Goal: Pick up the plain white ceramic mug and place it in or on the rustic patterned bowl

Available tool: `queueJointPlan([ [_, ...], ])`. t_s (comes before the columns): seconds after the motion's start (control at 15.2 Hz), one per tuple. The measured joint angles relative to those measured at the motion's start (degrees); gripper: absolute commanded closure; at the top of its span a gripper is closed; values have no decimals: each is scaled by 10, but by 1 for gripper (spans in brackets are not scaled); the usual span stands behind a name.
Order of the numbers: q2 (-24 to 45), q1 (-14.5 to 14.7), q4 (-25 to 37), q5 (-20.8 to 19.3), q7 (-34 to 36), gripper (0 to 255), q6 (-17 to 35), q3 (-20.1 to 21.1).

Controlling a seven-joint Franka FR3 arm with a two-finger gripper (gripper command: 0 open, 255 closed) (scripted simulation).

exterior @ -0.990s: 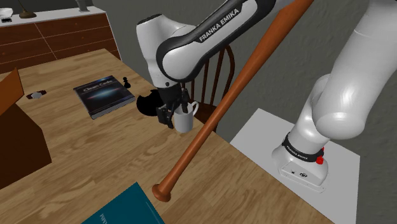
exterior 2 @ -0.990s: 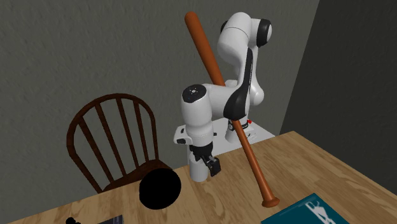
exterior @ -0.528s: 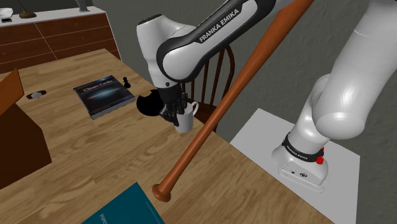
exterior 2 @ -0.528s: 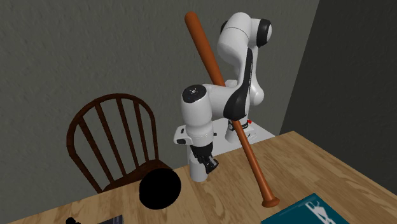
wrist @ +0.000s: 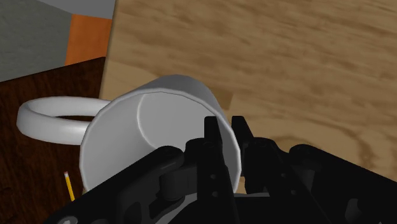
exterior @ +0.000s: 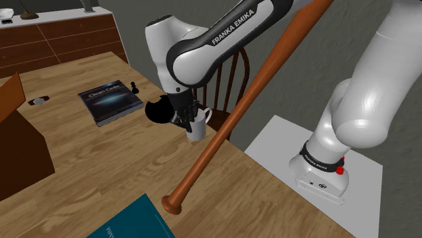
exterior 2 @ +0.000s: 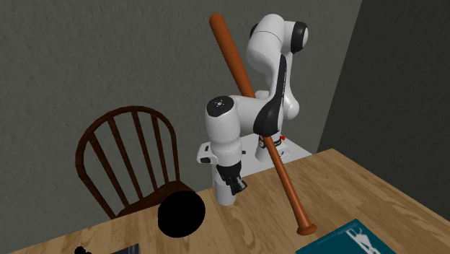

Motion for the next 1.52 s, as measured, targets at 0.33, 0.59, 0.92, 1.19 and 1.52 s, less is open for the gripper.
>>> queueJointPlan([
  [0.33, -17, -1, 14, 5, -4, 255, -30, -1],
  [0.59, -33, -1, 28, 10, -6, 255, -59, -1],
  [0.92, -48, -2, 53, 14, -9, 255, -99, -3],
  [1.19, -58, -3, 74, 16, -10, 255, -129, -4],
  [1.52, -70, -4, 99, 19, -12, 255, -166, -6],
])
